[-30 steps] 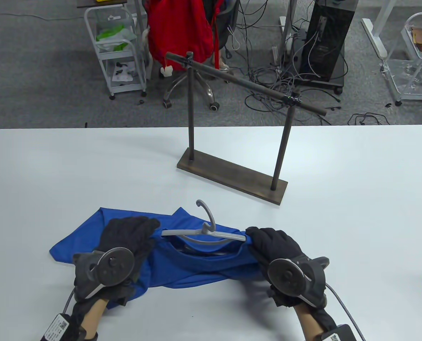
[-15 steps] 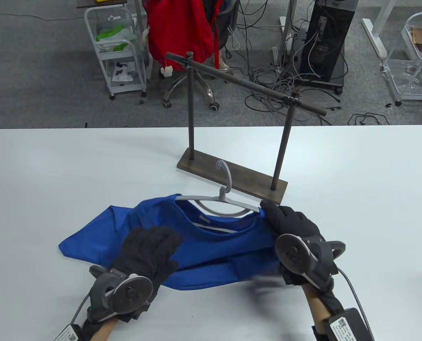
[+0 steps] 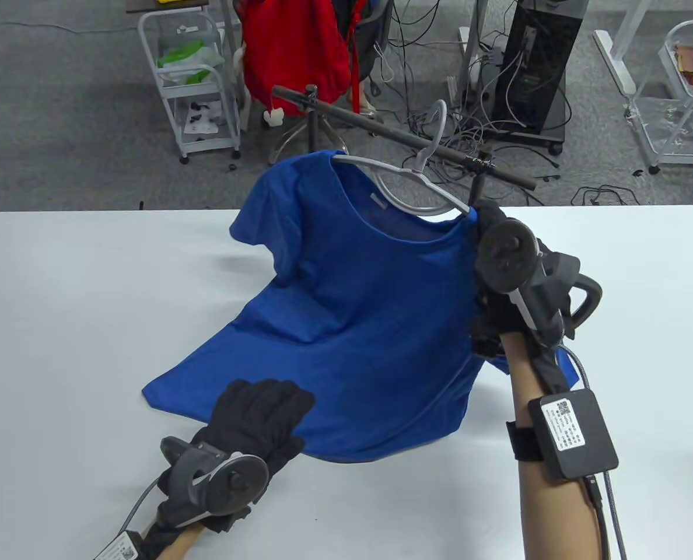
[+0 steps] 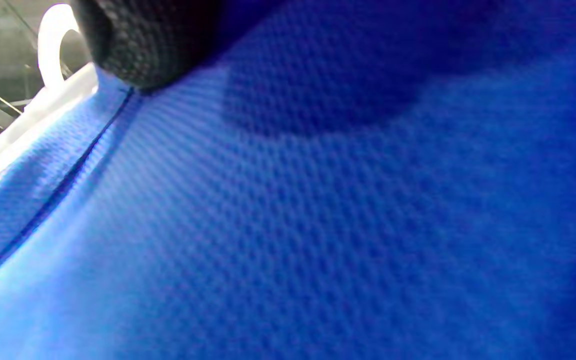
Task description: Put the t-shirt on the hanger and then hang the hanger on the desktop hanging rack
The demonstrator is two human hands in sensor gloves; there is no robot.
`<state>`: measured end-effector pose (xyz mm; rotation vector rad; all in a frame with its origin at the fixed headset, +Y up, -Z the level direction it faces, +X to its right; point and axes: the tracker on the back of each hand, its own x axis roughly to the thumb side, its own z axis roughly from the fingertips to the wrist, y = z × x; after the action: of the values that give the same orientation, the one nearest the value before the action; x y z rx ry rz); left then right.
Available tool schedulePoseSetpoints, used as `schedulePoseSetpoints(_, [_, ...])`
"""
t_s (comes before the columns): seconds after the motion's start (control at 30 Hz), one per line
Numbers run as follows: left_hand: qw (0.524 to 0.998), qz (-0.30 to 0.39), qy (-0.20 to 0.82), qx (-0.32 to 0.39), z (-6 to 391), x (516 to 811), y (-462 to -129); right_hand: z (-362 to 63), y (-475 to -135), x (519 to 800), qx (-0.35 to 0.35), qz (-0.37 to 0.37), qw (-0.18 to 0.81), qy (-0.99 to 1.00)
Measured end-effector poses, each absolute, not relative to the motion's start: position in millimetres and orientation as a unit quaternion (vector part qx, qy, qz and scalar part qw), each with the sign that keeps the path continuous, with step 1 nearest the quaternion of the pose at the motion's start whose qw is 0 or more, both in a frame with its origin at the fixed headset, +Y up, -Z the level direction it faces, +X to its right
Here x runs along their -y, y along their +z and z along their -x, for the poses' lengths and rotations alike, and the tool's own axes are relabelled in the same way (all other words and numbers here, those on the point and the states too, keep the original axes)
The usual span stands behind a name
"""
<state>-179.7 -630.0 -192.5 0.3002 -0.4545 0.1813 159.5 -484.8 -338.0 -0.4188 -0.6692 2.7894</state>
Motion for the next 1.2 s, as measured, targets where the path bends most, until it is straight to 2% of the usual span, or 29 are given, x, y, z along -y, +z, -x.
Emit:
schedulePoseSetpoints(0.1, [0.959, -0.143, 0.089, 0.226, 179, 630, -192, -161, -346, 498, 0.203, 0.139, 0.120, 0.962])
schedulePoseSetpoints(0.4, [0.961, -0.130, 0.092, 0.228, 177, 632, -193, -169, -358, 524, 0.195, 0.137, 0.080, 0.968])
schedulePoseSetpoints(0.47, [0.961, -0.125, 0.093, 0.228, 176, 634, -194, -168, -356, 527, 0.180, 0.125, 0.059, 0.974])
schedulePoseSetpoints(0.53, [0.962, -0.121, 0.092, 0.228, 176, 635, -194, -168, -350, 528, 0.197, 0.124, 0.041, 0.972])
schedulePoseSetpoints(0.7, [0.964, -0.111, 0.091, 0.225, 175, 639, -197, -158, -317, 520, 0.264, 0.077, -0.003, 0.961])
schedulePoseSetpoints(0.87, [0.966, -0.105, 0.087, 0.218, 175, 643, -200, -135, -271, 531, 0.259, -0.004, 0.026, 0.966])
schedulePoseSetpoints(0.97, [0.968, -0.102, 0.087, 0.213, 175, 645, -202, -118, -240, 550, 0.233, -0.062, 0.041, 0.970])
schedulePoseSetpoints(1.2, [0.970, -0.101, 0.081, 0.205, 174, 649, -204, -92, -190, 608, 0.150, -0.143, 0.070, 0.976])
